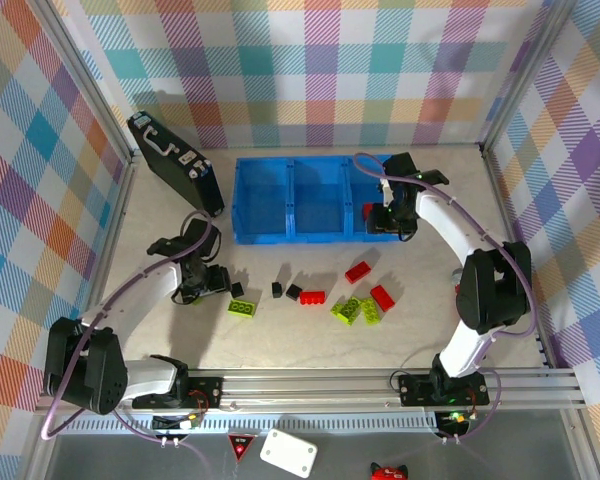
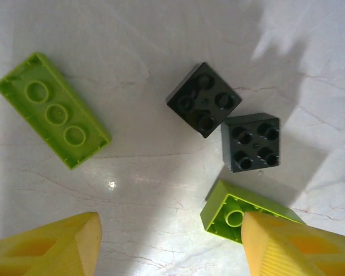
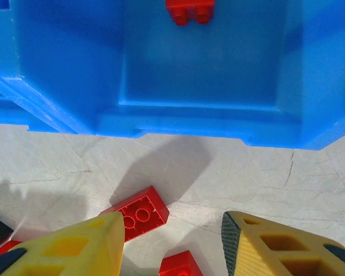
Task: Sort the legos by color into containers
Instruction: Pick up the lego from the middle-left of the table.
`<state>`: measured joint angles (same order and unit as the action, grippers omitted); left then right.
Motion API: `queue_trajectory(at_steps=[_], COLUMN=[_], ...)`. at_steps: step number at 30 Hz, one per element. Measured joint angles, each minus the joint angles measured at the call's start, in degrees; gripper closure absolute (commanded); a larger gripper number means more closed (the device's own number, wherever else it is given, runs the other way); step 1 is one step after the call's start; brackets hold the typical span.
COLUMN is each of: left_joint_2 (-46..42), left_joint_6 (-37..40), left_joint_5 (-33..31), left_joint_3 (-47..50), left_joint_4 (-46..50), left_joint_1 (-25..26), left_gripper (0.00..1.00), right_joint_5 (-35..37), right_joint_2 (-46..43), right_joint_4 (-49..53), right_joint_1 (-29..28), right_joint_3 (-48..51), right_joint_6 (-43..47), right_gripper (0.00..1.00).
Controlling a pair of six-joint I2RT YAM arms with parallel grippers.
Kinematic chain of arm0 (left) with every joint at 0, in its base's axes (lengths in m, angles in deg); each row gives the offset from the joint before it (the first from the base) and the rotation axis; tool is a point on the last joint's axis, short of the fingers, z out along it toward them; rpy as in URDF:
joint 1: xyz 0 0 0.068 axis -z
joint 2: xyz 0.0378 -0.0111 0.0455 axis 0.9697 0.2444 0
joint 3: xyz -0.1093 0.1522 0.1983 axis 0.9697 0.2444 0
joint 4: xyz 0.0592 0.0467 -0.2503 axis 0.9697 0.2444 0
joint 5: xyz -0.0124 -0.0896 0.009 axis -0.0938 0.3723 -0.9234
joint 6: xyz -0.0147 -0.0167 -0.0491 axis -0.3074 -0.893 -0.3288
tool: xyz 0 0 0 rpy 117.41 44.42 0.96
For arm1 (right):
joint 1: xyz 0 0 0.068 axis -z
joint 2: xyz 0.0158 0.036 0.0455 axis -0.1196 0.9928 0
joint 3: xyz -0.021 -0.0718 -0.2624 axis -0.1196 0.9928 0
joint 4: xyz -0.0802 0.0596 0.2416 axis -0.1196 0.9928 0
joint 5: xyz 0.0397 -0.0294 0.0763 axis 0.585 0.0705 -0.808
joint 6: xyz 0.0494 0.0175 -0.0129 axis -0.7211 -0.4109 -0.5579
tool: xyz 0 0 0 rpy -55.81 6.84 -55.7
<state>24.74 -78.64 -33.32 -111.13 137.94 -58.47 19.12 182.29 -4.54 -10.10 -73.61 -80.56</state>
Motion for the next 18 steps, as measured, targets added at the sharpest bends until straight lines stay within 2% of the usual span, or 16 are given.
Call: queue_trajectory(at_steps=[6,12,18], left_joint_2=[5.77,9.79,13.51], left_joint_6=[0.15,2.4,4.33], left_joint_5=[0.24,0.85,1.11], left_joint_3=[0.85,0.44,-0.59], left_joint_4=[-2.97,-4.37,-5.18], left_joint_1=[0.11,0.11,0.11], left_gripper=[0.36,0.42,0.45], right_joint_5=[0.0,0.07,0.35], right_joint_2=[-0.76,-1.92,-2.67], right_joint_4=[-0.09,-0.15,-0.11], right_joint_1=[0.0,0.0,0.0], right_joint_3=[0.61,1.27,1.68], right_joint_6=[-0.09,-0.24,-0.81], right_gripper=[0.49,0.49,0.49])
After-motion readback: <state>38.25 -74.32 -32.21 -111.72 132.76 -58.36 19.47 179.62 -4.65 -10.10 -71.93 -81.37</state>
